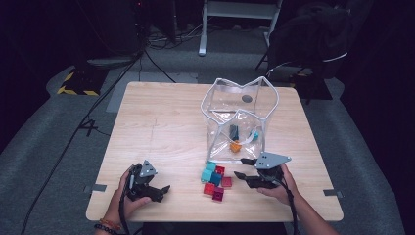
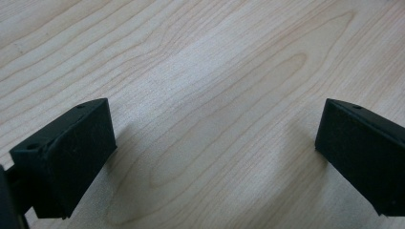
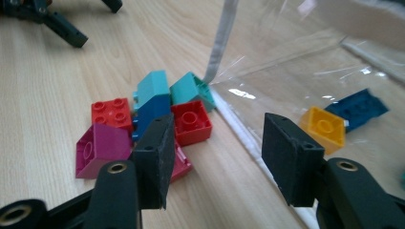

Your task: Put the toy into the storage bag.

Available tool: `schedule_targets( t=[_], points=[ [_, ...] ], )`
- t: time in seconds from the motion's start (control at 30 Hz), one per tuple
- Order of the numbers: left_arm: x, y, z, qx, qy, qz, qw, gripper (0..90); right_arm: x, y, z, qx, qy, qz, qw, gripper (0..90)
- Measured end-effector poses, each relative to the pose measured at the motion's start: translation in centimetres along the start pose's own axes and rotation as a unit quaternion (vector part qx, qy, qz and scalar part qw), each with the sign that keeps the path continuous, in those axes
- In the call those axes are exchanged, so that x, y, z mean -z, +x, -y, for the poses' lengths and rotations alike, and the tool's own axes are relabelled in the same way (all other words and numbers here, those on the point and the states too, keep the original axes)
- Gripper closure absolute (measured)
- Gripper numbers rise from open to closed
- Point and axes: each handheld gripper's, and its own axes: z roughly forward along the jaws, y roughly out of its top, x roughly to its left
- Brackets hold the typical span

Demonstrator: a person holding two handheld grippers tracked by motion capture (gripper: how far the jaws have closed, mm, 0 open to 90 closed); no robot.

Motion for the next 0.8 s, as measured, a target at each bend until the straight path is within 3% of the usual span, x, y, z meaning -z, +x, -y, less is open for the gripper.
schedule_targets(
  t=[0.4,0.8],
  points=[
    [0.0,0.0,0.0,0.000,0.000,0.000,1.0000,0.1,-3.3,0.9,1.4,0.006,0.028,-0.039,0.9988,43.3],
    [0.0,0.0,0.0,0.000,0.000,0.001,1.0000,0.2,-5.3,1.6,2.4,-0.003,0.049,-0.047,0.9977,42.4]
  ],
)
